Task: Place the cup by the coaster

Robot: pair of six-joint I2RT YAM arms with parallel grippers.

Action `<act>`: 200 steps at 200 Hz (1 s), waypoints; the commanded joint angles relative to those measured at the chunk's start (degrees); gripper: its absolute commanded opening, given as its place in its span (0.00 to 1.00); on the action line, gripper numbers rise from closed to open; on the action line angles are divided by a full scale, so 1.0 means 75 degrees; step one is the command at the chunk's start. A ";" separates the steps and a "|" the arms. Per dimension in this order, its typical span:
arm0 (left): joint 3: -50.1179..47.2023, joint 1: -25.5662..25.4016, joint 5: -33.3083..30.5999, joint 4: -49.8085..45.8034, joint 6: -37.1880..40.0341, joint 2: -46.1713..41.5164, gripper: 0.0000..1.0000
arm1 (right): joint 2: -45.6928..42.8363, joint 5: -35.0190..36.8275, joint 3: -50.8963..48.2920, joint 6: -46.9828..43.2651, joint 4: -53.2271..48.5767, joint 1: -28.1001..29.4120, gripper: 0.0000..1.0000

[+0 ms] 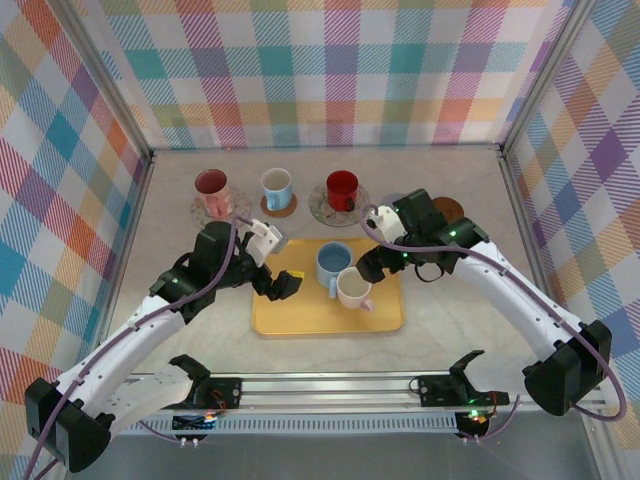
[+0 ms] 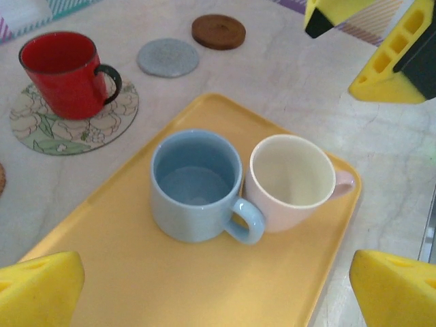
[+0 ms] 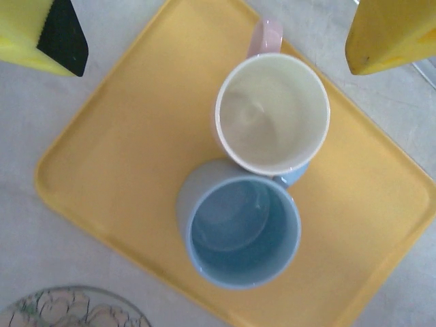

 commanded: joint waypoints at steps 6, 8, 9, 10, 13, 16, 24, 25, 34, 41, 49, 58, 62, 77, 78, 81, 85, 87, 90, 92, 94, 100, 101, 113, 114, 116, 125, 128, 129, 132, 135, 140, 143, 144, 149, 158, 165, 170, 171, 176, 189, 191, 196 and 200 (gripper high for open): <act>-0.0263 -0.0084 -0.0128 -0.0055 0.0089 -0.0166 1.00 | -0.0036 0.0091 -0.0128 0.0469 -0.0811 0.0250 0.96; -0.0279 -0.0085 -0.0119 -0.0053 0.0084 -0.0168 1.00 | -0.0032 0.0098 -0.0146 0.0491 -0.0817 0.0274 0.97; -0.0290 -0.0079 -0.0111 -0.0053 0.0089 -0.0168 1.00 | -0.0031 0.0105 -0.0151 0.0503 -0.0818 0.0286 0.96; -0.0295 -0.0088 -0.0107 -0.0059 0.0086 -0.0163 1.00 | -0.0031 0.0109 -0.0160 0.0514 -0.0818 0.0298 0.96; -0.0316 -0.0096 -0.0088 -0.0054 0.0086 -0.0164 1.00 | -0.0024 0.0122 -0.0192 0.0554 -0.0827 0.0330 0.96; -0.0348 -0.0106 -0.0075 -0.0044 0.0083 -0.0168 1.00 | -0.0013 0.0125 -0.0227 0.0579 -0.0834 0.0357 0.96; -0.0421 -0.0119 -0.0068 0.0007 0.0071 -0.0174 1.00 | 0.0015 0.0124 -0.0318 0.0692 -0.0802 0.0432 0.96; -0.0437 -0.0120 -0.0068 0.0012 0.0065 -0.0171 1.00 | 0.0022 0.0124 -0.0337 0.0708 -0.0798 0.0435 0.97; -0.0529 -0.0150 -0.0068 0.0094 0.0056 -0.0190 1.00 | 0.0051 0.0101 -0.0446 0.0862 -0.0788 0.0553 0.96; -0.0577 -0.0165 -0.0096 0.0139 0.0050 -0.0187 1.00 | 0.0046 0.0111 -0.0548 0.0966 -0.0713 0.0667 0.96; -0.0624 -0.0179 -0.0137 0.0178 0.0014 -0.0182 1.00 | -0.0002 0.0134 -0.0713 0.1055 -0.0558 0.0806 0.96; -0.0679 -0.0191 -0.0161 0.0219 -0.0010 -0.0180 1.00 | -0.0088 0.0156 -0.0907 0.1120 -0.0341 0.0978 0.96; -0.0703 -0.0191 -0.0171 0.0238 -0.0015 -0.0185 1.00 | -0.0132 0.0191 -0.1008 0.1150 -0.0228 0.1050 0.96; -0.0773 -0.0191 -0.0174 0.0340 -0.0072 -0.0175 1.00 | -0.0272 0.0253 -0.1363 0.1239 0.0171 0.1281 0.96; -0.0777 -0.0197 -0.0174 0.0343 -0.0077 -0.0178 1.00 | -0.0274 0.0265 -0.1381 0.1252 0.0192 0.1299 0.96; -0.0789 -0.0202 -0.0174 0.0348 -0.0075 -0.0180 1.00 | -0.0285 0.0290 -0.1446 0.1271 0.0248 0.1340 0.96; -0.0798 -0.0203 -0.0174 0.0357 -0.0078 -0.0179 1.00 | -0.0299 0.0325 -0.1517 0.1328 0.0337 0.1398 0.96; -0.0803 -0.0203 -0.0165 0.0360 -0.0081 -0.0180 1.00 | -0.0299 0.0341 -0.1548 0.1347 0.0370 0.1431 0.96; -0.0804 -0.0201 -0.0168 0.0350 -0.0076 -0.0172 1.00 | -0.0300 0.0364 -0.1596 0.1375 0.0411 0.1485 0.95; -0.0810 -0.0208 -0.0167 0.0355 -0.0072 -0.0170 1.00 | -0.0297 0.0383 -0.1629 0.1389 0.0429 0.1509 0.95; -0.0815 -0.0213 -0.0163 0.0342 -0.0079 -0.0178 1.00 | -0.0290 0.0415 -0.1655 0.1401 0.0449 0.1561 0.95; -0.0844 -0.0214 -0.0179 0.0340 -0.0080 -0.0180 1.00 | -0.0288 0.0562 -0.1743 0.1443 0.0512 0.1689 0.94; -0.0847 -0.0214 -0.0182 0.0337 -0.0075 -0.0174 1.00 | -0.0288 0.0595 -0.1758 0.1453 0.0520 0.1714 0.94; -0.0934 -0.0233 -0.0229 0.0334 -0.0104 -0.0190 1.00 | -0.0276 0.0863 -0.1951 0.1528 0.0658 0.1958 0.94; -0.0940 -0.0236 -0.0225 0.0340 -0.0110 -0.0191 1.00 | -0.0276 0.0869 -0.1968 0.1537 0.0670 0.1972 0.94; -0.0964 -0.0237 -0.0222 0.0335 -0.0109 -0.0189 1.00 | -0.0279 0.0887 -0.2001 0.1546 0.0693 0.2002 0.94; -0.1029 -0.0261 -0.0231 0.0330 -0.0121 -0.0187 1.00 | -0.0288 0.0932 -0.2150 0.1652 0.0816 0.2063 0.93; -0.1054 -0.0271 -0.0232 0.0327 -0.0126 -0.0190 1.00 | -0.0288 0.0927 -0.2200 0.1686 0.0857 0.2072 0.93; -0.1058 -0.0272 -0.0238 0.0325 -0.0133 -0.0185 1.00 | -0.0288 0.0930 -0.2215 0.1692 0.0869 0.2082 0.93; -0.1081 -0.0283 -0.0252 0.0334 -0.0145 -0.0191 1.00 | -0.0288 0.0927 -0.2253 0.1719 0.0914 0.2089 0.92; -0.1104 -0.0285 -0.0264 0.0335 -0.0153 -0.0182 1.00 | -0.0288 0.0922 -0.2301 0.1747 0.0951 0.2101 0.92; -0.1136 -0.0296 -0.0278 0.0338 -0.0162 -0.0187 1.00 | -0.0288 0.0930 -0.2380 0.1793 0.1036 0.2123 0.92; -0.1152 -0.0305 -0.0279 0.0334 -0.0169 -0.0181 1.00 | -0.0288 0.0932 -0.2420 0.1818 0.1088 0.2128 0.91; -0.1160 -0.0305 -0.0279 0.0334 -0.0165 -0.0181 1.00 | -0.0288 0.0933 -0.2443 0.1828 0.1101 0.2127 0.91; -0.1186 -0.0314 -0.0288 0.0354 -0.0175 -0.0196 1.00 | -0.0286 0.0944 -0.2517 0.1876 0.1190 0.2129 0.91; -0.1234 -0.0329 -0.0323 0.0357 -0.0203 -0.0220 1.00 | -0.0282 0.0955 -0.2633 0.1943 0.1353 0.2137 0.89; -0.1278 -0.0330 -0.0338 0.0357 -0.0215 -0.0238 1.00 | -0.0276 0.0987 -0.2729 0.2003 0.1480 0.2137 0.87; -0.1295 -0.0328 -0.0354 0.0357 -0.0239 -0.0239 1.00 | -0.0270 0.0992 -0.2796 0.2028 0.1573 0.2137 0.86; -0.1296 -0.0330 -0.0346 0.0357 -0.0243 -0.0233 1.00 | -0.0267 0.0998 -0.2806 0.2038 0.1590 0.2137 0.86; -0.1308 -0.0332 -0.0349 0.0597 -0.0245 -0.0236 1.00 | -0.0265 0.1003 -0.2879 0.2076 0.1684 0.2139 0.84; -0.1327 -0.0332 -0.0338 0.0656 -0.0257 -0.0207 1.00 | -0.0254 0.1003 -0.3083 0.2124 0.1950 0.2137 0.82; -0.1331 -0.0332 -0.0338 0.0652 -0.0258 -0.0211 1.00 | -0.0256 0.1009 -0.3117 0.2138 0.1992 0.2137 0.82; -0.1332 -0.0332 -0.0338 0.0661 -0.0255 -0.0195 1.00 | -0.0234 0.1004 -0.3106 0.2184 0.2026 0.2137 0.80; -0.1332 -0.0332 -0.0348 0.0670 -0.0257 -0.0192 1.00 | -0.0204 0.1022 -0.3075 0.2167 0.2029 0.2137 0.79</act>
